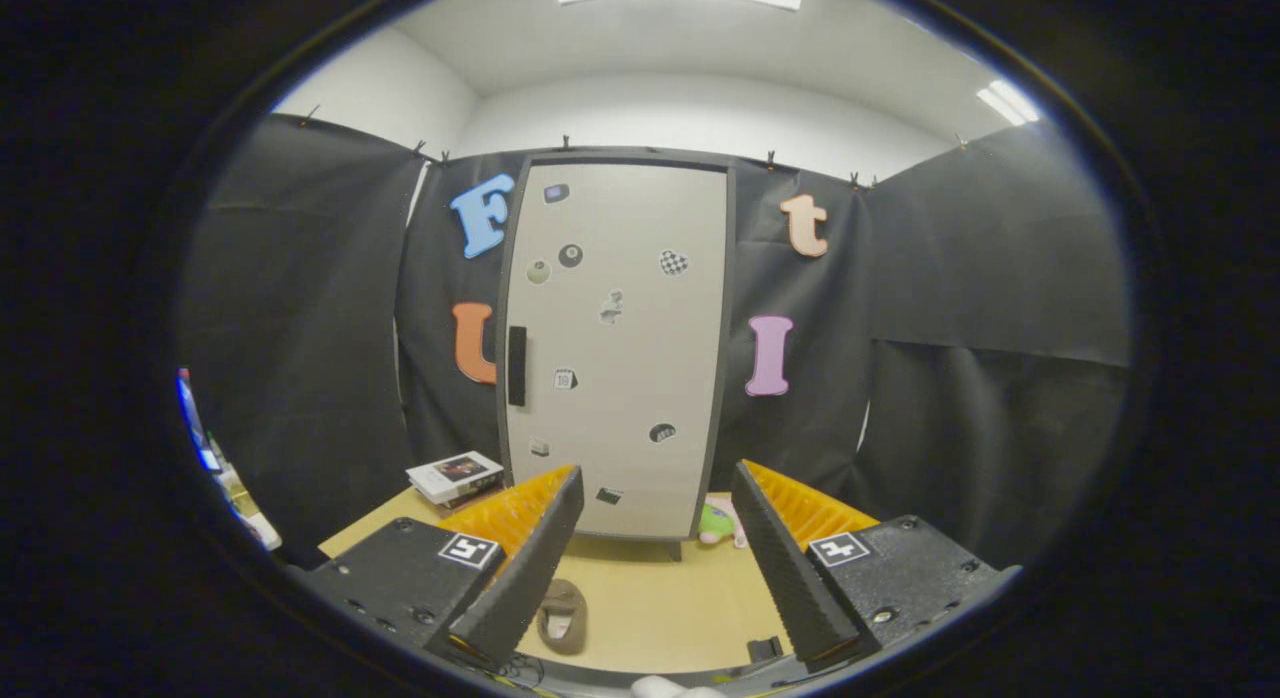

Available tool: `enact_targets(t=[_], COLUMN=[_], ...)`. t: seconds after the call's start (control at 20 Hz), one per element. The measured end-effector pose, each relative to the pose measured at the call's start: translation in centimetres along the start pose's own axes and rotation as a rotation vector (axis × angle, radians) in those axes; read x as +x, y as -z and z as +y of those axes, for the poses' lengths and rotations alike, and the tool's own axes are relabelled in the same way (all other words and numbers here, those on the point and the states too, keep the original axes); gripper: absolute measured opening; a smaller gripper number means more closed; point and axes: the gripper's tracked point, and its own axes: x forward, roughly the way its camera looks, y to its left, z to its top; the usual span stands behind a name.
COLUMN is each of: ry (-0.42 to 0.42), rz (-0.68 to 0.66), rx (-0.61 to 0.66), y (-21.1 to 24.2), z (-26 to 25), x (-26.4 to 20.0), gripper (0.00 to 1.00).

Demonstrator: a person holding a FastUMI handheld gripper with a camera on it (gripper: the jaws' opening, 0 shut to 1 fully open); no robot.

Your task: Open the shoe cabinet door, grab the shoes and put them into the shoe cabinet, then close the shoe cabinet door.

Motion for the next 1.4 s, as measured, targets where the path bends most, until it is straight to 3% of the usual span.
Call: enact_targets(t=[0.4, 0.85, 1.1, 1.2, 1.4], ry=[-0.047, -0.216, -0.240, -0.213, -0.185], rz=[-0.017, -0.047, -0.027, -0.013, 0.023], rx=[0.025, 0.076, 0.064, 0.053, 0.078], y=[-1.0, -4.6, -4.9, -4.6, -3.6], z=[5.3, 16.3, 21.2, 21.6, 22.1], x=[8.1, 21.5, 28.0, 30.1, 32.8], gripper=[0.98, 0.98, 0.97, 0.96, 0.85])
